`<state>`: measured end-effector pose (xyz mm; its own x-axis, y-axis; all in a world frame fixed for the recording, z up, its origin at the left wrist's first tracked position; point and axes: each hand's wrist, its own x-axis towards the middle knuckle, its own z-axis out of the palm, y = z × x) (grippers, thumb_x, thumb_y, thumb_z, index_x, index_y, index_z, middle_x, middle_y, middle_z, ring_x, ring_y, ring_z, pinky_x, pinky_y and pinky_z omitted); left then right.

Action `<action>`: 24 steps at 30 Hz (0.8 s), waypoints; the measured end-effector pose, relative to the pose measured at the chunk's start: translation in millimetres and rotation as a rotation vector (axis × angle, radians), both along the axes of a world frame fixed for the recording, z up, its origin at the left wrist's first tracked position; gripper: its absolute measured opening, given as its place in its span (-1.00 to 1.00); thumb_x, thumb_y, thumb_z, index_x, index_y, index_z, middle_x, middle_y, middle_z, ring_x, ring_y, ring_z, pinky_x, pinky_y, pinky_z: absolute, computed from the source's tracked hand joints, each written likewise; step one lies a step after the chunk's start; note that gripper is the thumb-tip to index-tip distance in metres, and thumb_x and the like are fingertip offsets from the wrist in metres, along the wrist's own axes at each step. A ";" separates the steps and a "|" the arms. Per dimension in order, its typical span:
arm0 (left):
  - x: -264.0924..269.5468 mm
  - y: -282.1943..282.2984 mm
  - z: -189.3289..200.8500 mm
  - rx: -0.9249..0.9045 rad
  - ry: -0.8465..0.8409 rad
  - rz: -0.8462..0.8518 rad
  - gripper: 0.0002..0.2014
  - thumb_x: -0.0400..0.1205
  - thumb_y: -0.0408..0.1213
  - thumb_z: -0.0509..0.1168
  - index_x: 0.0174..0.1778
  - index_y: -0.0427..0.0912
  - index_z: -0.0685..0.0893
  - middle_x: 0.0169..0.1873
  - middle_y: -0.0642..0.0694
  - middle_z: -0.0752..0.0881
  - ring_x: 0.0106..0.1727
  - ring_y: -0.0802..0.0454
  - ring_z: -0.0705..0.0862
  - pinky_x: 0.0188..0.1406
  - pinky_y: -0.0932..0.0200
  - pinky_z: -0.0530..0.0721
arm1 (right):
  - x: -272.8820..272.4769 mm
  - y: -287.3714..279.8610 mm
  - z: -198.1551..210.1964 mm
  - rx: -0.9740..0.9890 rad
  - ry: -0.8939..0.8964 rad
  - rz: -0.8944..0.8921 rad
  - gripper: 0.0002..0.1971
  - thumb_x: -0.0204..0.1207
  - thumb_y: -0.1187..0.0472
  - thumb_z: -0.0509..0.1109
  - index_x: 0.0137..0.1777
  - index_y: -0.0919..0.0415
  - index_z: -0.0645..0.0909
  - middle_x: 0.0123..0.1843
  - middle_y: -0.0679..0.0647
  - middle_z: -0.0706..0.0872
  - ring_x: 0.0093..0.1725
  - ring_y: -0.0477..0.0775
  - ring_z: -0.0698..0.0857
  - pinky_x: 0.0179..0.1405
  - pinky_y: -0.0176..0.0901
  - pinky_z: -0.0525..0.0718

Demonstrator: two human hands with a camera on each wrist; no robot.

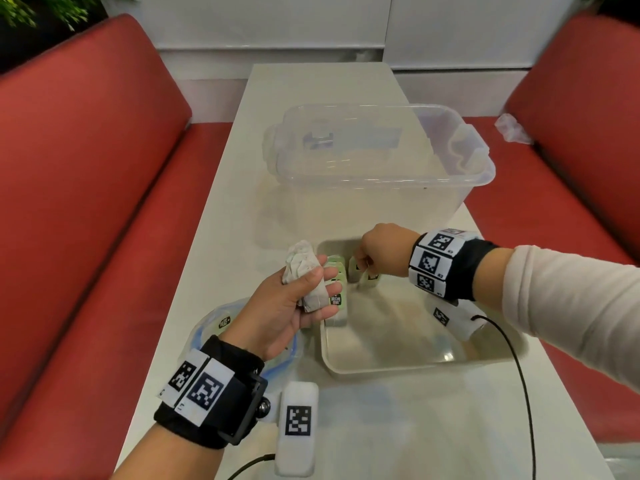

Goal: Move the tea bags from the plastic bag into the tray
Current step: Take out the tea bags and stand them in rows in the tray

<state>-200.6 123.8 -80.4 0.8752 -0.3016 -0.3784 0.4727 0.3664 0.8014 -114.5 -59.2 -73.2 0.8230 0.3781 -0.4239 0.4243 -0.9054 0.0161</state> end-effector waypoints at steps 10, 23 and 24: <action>0.9 1.1 -1.7 0.007 0.005 -0.002 -0.67 0.65 -0.32 0.21 0.35 -0.21 0.53 0.16 -0.19 0.72 -0.04 0.03 0.79 -0.17 0.14 0.80 | -1.0 8.3 -11.9 -0.071 -0.141 0.010 -0.85 0.57 0.22 0.27 0.06 0.08 0.63 0.04 0.12 0.70 -0.17 0.15 0.49 -0.20 -0.15 0.38; 1.2 2.9 -1.4 -0.020 0.017 -0.021 -0.67 0.62 -0.37 0.23 0.33 -0.20 0.53 0.14 -0.20 0.73 -0.01 0.00 0.79 -0.15 0.13 0.80 | -7.1 9.9 -4.7 -0.045 -0.261 -0.014 -0.80 0.59 0.13 0.21 0.15 0.13 0.54 0.01 0.15 0.71 -0.11 0.24 0.62 -0.25 -0.13 0.38; 1.2 3.6 -0.2 -0.035 0.025 -0.028 -0.68 0.64 -0.40 0.19 0.32 -0.21 0.53 0.14 -0.21 0.73 -0.01 -0.01 0.78 -0.15 0.13 0.80 | -7.9 9.8 0.7 0.003 -0.292 -0.050 -0.81 0.61 0.09 0.20 0.09 0.13 0.55 -0.05 0.14 0.70 -0.18 0.22 0.56 -0.26 -0.13 0.39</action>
<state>-199.4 127.4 -80.6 0.8565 -0.3388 -0.3893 0.5031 0.3802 0.7761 -122.4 -49.4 -72.6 0.9277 0.3346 -0.1658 0.3566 -0.9255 0.1279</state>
